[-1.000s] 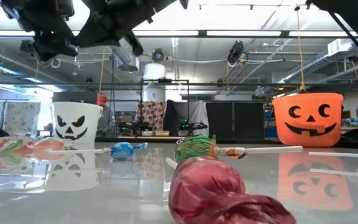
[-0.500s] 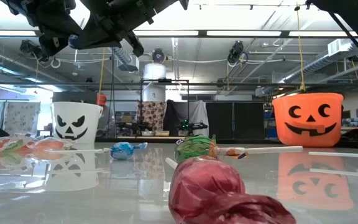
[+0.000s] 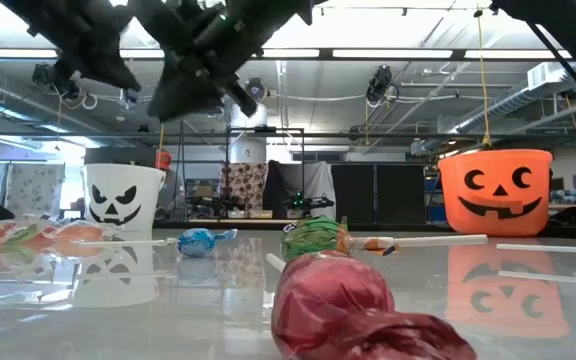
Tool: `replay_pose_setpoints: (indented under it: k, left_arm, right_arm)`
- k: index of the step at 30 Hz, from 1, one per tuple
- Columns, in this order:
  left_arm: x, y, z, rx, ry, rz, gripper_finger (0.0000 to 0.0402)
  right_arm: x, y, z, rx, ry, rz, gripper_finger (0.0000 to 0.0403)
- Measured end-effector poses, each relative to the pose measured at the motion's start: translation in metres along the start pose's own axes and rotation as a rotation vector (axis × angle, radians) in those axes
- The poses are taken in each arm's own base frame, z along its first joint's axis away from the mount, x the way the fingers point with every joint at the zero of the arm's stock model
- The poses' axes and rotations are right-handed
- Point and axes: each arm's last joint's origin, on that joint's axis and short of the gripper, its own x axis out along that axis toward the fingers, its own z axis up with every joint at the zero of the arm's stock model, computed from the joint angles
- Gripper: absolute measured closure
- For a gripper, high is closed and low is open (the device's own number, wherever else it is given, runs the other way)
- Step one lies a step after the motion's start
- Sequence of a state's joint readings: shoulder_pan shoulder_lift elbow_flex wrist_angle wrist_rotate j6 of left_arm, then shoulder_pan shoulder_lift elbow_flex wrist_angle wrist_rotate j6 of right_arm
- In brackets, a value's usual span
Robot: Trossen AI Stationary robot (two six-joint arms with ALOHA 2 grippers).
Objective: Sort candy by brand, put in halloween buckets
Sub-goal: Put the blue lollipop into the white bucket
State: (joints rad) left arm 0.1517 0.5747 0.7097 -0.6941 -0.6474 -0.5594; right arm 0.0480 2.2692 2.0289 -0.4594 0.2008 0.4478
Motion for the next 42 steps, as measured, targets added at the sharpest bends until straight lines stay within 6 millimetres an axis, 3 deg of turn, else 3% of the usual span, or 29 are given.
replay_pose_setpoints:
  k: [4,8,18,27,32,36,42]
  left_arm:
    - [0.012,0.018,0.005,-0.048,0.001,0.199,0.0395]
    - [0.034,0.035,0.000,-0.094,0.109,0.299,0.0395]
    - [0.097,0.062,0.009,-0.189,0.270,0.389,0.0394]
    - [0.146,0.083,0.015,-0.192,0.445,0.470,0.0392]
    - [0.169,0.093,0.010,-0.273,0.572,0.437,0.0387]
    - [0.181,0.095,0.011,-0.277,0.632,0.441,0.0356]
    - [0.183,0.093,0.024,-0.232,0.667,0.423,0.0268]
  right_arm:
    - [0.001,-0.007,-0.007,-0.030,0.101,-0.009,0.0296]
    - [0.001,-0.014,-0.008,-0.070,0.159,0.017,0.0287]
    - [0.005,-0.037,-0.003,-0.136,0.240,0.100,0.0286]
    - [0.005,-0.072,-0.003,-0.220,0.363,0.060,0.0286]
    - [0.005,-0.093,0.000,-0.183,0.419,0.109,0.0286]
    - [0.006,-0.107,0.001,-0.151,0.439,0.155,0.0286]
    - [0.007,-0.115,0.003,-0.152,0.440,0.164,0.0286]
